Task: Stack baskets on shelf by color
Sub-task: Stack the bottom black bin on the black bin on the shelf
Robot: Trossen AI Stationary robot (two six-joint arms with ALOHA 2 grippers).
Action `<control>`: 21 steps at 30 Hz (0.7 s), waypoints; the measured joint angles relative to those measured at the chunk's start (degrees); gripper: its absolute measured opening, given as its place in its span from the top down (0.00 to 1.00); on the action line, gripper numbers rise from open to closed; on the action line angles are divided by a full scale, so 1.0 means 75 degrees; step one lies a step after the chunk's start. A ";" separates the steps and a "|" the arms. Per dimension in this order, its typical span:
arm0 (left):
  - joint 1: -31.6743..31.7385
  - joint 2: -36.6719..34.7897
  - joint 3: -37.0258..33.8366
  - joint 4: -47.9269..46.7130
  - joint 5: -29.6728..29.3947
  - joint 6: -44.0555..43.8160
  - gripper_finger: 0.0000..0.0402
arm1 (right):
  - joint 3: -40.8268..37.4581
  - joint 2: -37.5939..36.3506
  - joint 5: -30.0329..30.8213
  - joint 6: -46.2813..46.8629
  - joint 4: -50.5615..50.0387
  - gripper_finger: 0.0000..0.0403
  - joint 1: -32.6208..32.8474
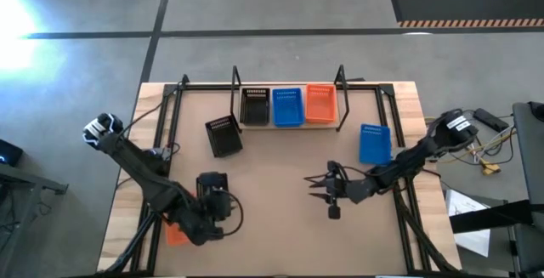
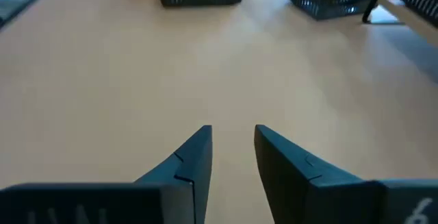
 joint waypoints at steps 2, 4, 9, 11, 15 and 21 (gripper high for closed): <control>-0.0008 0.0123 0.0011 -0.0372 0.0800 -0.0698 0.84 | 0.0008 0.0127 0.0003 0.0001 -0.0009 0.76 -0.0001; -0.0020 0.0233 -0.0079 -0.0525 0.1764 -0.1142 0.84 | 0.0057 0.0209 0.0001 -0.0005 0.0016 0.77 -0.0004; -0.0186 0.0769 -0.0185 -0.0510 0.3304 -0.1664 0.84 | 0.0175 0.0292 0.0016 -0.0211 0.0016 0.79 -0.0004; -0.0287 0.1010 -0.0174 -0.0547 0.3354 -0.1664 0.84 | 0.0204 0.0298 0.0011 -0.0296 0.0031 0.80 -0.0004; -0.0286 0.1285 -0.0195 -0.0565 0.3347 -0.1674 0.84 | 0.0201 0.0291 0.0012 -0.0300 0.0023 0.82 -0.0004; -0.0289 0.1354 -0.0363 -0.0558 0.3189 -0.1792 0.84 | 0.0198 0.0299 0.0012 -0.0300 0.0023 0.83 -0.0007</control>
